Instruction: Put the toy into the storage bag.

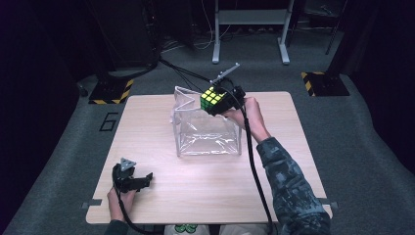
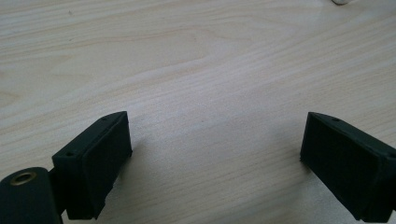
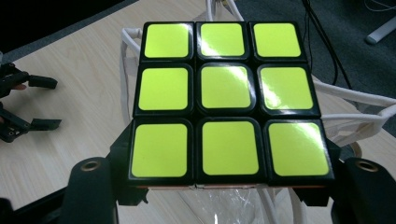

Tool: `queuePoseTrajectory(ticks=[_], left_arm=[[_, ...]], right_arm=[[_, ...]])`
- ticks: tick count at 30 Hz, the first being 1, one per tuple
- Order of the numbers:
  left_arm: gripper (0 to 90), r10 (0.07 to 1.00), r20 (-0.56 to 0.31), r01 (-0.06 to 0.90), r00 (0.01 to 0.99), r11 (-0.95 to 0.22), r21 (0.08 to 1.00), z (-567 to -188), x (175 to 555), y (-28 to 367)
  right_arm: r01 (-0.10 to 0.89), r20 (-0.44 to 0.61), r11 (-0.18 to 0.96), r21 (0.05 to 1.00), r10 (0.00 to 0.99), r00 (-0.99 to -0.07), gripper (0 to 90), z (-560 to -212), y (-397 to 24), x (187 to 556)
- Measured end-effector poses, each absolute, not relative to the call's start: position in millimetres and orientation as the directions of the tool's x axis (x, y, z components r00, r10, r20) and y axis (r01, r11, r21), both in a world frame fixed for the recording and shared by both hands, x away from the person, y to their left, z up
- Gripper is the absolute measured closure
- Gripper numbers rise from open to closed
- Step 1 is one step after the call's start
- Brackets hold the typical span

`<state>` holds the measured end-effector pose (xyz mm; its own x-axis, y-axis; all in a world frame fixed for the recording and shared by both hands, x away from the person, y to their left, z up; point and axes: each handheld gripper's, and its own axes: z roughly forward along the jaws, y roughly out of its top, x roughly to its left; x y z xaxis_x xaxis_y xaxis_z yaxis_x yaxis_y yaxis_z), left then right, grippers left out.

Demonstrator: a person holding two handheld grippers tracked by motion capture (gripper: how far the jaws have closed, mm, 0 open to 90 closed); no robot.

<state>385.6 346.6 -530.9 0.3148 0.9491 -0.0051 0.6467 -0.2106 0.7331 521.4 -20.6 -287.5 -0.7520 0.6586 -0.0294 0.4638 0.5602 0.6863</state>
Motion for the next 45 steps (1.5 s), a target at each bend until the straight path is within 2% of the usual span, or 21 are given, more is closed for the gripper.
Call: queuePoseTrajectory(ticks=[9,12,20,32,45], left_arm=[[8.5,0.949,-0.005,0.645,0.316,-0.211,0.734,-531,386,347],[8.6,0.948,-0.007,0.646,0.317,-0.210,0.734,-531,386,346],[8.6,0.949,-0.004,0.646,0.316,-0.212,0.733,-531,386,347],[8.6,0.948,-0.006,0.645,0.317,-0.211,0.735,-531,386,346],[8.8,0.948,-0.006,0.645,0.319,-0.213,0.734,-531,385,346]], right_arm=[[0.460,-0.037,0.567,0.683,0.656,-0.754,33.4,-289,-17,527],[0.494,-0.018,0.554,0.670,0.678,-0.735,33.4,-289,-15,529],[0.471,-0.039,0.571,0.673,0.663,-0.748,33.4,-290,-11,536],[0.491,-0.029,0.572,0.657,0.671,-0.741,33.4,-292,-3,545],[0.551,0.010,0.554,0.624,0.699,-0.715,33.4,-297,9,559]])
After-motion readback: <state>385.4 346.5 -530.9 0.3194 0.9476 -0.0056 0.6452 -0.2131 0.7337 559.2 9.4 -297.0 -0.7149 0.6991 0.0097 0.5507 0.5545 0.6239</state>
